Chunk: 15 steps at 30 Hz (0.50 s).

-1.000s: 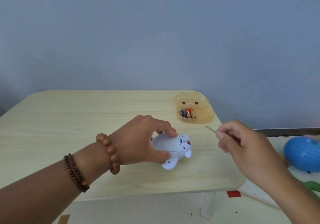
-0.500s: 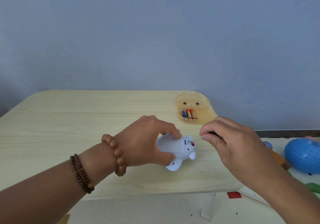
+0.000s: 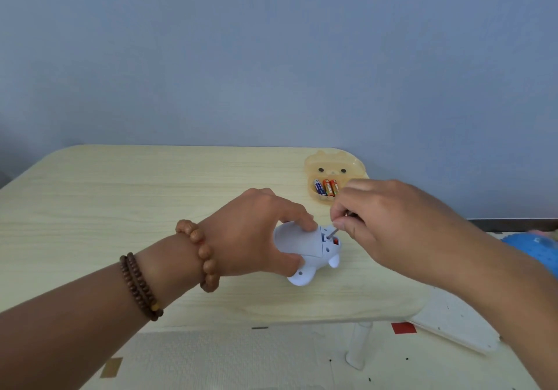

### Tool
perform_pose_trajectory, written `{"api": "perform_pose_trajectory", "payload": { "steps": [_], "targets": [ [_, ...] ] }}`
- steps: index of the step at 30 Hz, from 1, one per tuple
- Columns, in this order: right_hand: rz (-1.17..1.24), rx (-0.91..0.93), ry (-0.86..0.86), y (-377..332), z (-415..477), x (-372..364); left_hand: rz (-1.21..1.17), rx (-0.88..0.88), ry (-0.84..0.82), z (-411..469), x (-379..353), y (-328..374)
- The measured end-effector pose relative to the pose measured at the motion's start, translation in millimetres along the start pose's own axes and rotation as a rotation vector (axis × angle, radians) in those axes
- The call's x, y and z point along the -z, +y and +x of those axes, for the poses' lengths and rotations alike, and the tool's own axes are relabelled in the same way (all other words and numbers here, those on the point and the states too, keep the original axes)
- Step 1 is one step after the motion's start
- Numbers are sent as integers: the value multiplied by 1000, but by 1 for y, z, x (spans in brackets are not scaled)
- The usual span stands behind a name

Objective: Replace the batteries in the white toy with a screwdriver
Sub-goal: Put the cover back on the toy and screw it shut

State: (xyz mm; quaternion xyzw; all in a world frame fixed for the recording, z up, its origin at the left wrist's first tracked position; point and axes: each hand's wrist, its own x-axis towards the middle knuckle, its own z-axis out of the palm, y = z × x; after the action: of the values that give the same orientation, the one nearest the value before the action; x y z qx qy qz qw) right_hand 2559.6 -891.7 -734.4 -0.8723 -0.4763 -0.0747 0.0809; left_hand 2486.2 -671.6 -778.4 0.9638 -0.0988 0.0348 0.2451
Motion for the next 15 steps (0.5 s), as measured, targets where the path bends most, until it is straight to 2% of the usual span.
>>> {"api": "perform_pose_trajectory", "payload": {
  "steps": [9,15],
  "targets": [
    [-63,13,-245,-6,24,18,20,19,-6,1,1,8],
    [-54,39,-292,-13,27,20,37,12,-5,1,1,10]
  ]
}}
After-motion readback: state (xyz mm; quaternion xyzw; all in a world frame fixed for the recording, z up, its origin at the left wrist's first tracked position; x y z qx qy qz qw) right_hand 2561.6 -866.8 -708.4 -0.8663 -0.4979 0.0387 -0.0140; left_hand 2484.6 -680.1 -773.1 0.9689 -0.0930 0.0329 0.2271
